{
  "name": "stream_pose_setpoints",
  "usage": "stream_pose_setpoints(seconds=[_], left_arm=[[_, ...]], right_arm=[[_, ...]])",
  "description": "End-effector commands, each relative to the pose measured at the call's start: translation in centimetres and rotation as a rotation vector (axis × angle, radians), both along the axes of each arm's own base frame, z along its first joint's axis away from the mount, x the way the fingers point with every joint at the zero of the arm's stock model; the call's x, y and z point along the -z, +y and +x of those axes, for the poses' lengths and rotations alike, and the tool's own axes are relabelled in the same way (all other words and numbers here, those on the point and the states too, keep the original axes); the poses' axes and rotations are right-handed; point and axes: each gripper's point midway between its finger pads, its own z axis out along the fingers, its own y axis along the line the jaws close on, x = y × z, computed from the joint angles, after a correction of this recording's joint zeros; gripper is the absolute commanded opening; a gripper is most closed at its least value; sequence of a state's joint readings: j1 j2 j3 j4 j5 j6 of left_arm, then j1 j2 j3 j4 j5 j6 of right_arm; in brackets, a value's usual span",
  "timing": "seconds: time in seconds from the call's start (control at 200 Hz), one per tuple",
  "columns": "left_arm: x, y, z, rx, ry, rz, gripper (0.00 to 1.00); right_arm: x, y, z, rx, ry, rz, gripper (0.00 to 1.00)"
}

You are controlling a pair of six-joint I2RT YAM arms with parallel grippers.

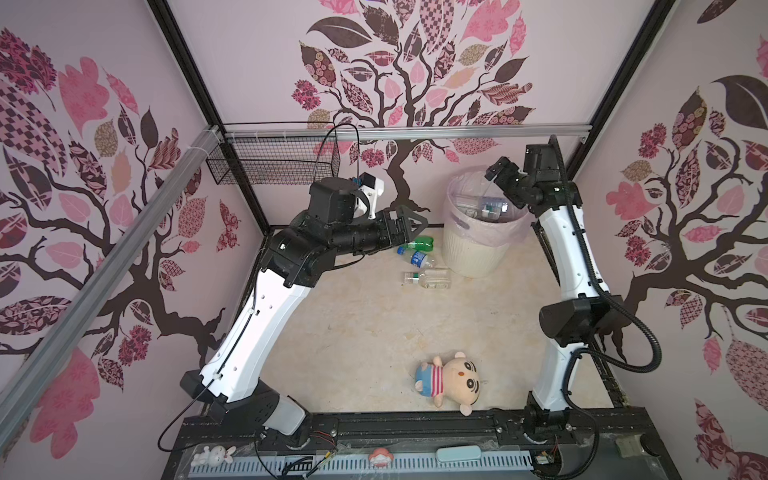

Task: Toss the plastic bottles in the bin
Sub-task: 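Carry the crane-labelled bottle with the right gripper over the bin and release, then move both grippers down toward the small green-labelled clear bottle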

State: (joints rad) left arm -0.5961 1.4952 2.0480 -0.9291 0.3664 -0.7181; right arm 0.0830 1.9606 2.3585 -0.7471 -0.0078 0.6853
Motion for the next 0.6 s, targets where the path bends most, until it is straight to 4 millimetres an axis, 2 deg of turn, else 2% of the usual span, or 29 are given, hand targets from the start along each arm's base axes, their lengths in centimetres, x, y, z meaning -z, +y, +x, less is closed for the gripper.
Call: stream_pose_setpoints(seconds=[0.0, 0.185, 0.32, 0.375, 0.4, 0.595], left_arm=[[0.4, -0.1, 0.1, 0.004, -0.006, 0.013, 0.97], [1.1, -0.3, 0.6, 0.002, 0.012, 0.020, 0.97], [2.1, -0.7, 1.1, -0.001, 0.039, 0.031, 0.97], [2.7, -0.9, 1.4, 0.000, 0.055, 0.034, 0.97], [3.0, -1.0, 1.5, 0.000, 0.061, 0.038, 0.97], [5.3, -1.0, 2.4, -0.038, 0.120, 0.072, 0.97]], right_arm=[[-7.7, 0.1, -3.6, -0.015, -0.184, 0.030, 1.00], [-7.0, 0.4, -4.4, -0.039, -0.156, 0.028, 1.00], [-6.1, 1.5, -5.4, -0.084, -0.139, 0.045, 1.00], [-6.3, 1.9, -6.1, -0.100, -0.144, 0.039, 1.00], [-5.5, 2.1, -6.3, -0.108, -0.126, 0.033, 1.00], [-4.2, 3.5, -9.0, -0.164, -0.097, 0.003, 1.00]])
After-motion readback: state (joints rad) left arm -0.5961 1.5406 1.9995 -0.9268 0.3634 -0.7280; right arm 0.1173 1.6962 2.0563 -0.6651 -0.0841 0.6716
